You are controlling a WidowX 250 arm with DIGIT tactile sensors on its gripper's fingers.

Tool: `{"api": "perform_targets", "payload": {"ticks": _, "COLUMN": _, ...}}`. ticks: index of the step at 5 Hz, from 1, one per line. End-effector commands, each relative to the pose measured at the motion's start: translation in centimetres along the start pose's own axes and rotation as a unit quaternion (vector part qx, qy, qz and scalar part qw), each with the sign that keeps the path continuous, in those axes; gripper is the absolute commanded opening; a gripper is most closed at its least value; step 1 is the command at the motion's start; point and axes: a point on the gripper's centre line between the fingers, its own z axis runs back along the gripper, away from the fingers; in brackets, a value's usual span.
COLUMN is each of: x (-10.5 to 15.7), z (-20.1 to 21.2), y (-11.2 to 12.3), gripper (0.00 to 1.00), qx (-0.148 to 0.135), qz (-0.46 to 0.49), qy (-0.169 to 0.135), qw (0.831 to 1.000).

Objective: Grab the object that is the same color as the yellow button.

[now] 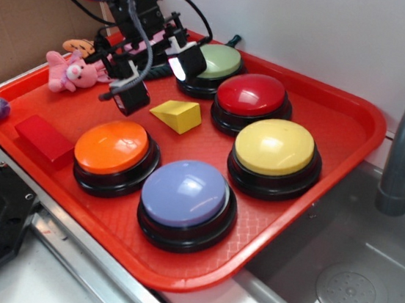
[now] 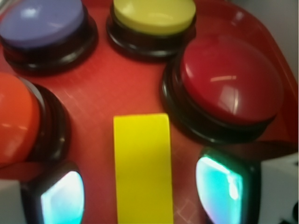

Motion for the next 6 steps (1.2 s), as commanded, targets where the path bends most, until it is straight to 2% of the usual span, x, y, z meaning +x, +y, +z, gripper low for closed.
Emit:
{"api": "perform_targets", "payload": {"ticks": 1, "x": 0.8, "z": -1.0, "y": -0.6, "gripper": 1.0, "qx": -0.001, "qz": -0.032, "qy": -0.017, "qw": 0.999}}
{"api": "perform_targets", "payload": {"ticks": 4, "x": 2.0, "z": -2.3, "y": -1.0, "gripper": 1.0, "qx": -0.019, "qz": -0.056, "qy": -0.023, "qw": 0.998}}
{"api": "perform_targets", "payload": {"ticks": 5, "x": 2.6, "z": -2.5, "y": -1.0, "gripper": 1.0, "qx": -0.022, "qz": -0.057, "qy": -0.013, "qw": 0.998}}
{"api": "perform_targets", "payload": {"ticks": 6, "x": 2.2, "z": -2.9, "y": -0.6, "gripper": 0.0, "qx": -0.031, "qz": -0.019, "qy": 0.011, "qw": 0.999}}
